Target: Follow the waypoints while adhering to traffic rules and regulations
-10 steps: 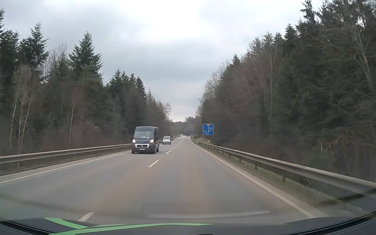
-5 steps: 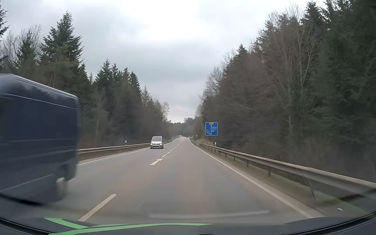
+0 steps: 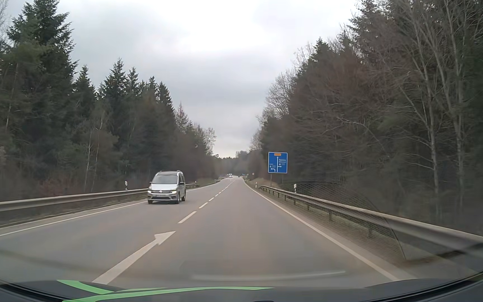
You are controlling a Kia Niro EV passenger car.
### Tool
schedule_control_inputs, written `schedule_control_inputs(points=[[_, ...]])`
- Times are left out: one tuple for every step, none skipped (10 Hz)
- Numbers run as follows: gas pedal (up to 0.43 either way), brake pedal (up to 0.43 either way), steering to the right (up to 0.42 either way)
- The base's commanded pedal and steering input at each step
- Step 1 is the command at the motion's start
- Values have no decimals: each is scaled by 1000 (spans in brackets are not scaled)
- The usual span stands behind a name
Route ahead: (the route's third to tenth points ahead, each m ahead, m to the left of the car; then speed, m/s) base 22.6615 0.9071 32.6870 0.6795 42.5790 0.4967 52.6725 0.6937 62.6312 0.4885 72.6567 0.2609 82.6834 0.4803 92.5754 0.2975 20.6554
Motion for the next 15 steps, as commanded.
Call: schedule_control_inputs(points=[[157,0,0],[169,0,0],[169,0,1],[177,0,0],[177,0,0],[177,0,0],[177,0,0],[177,0,0],[177,0,0],[177,0,0],[177,0,1],[177,0,1],[177,0,0],[177,0,0],[177,0,0]])
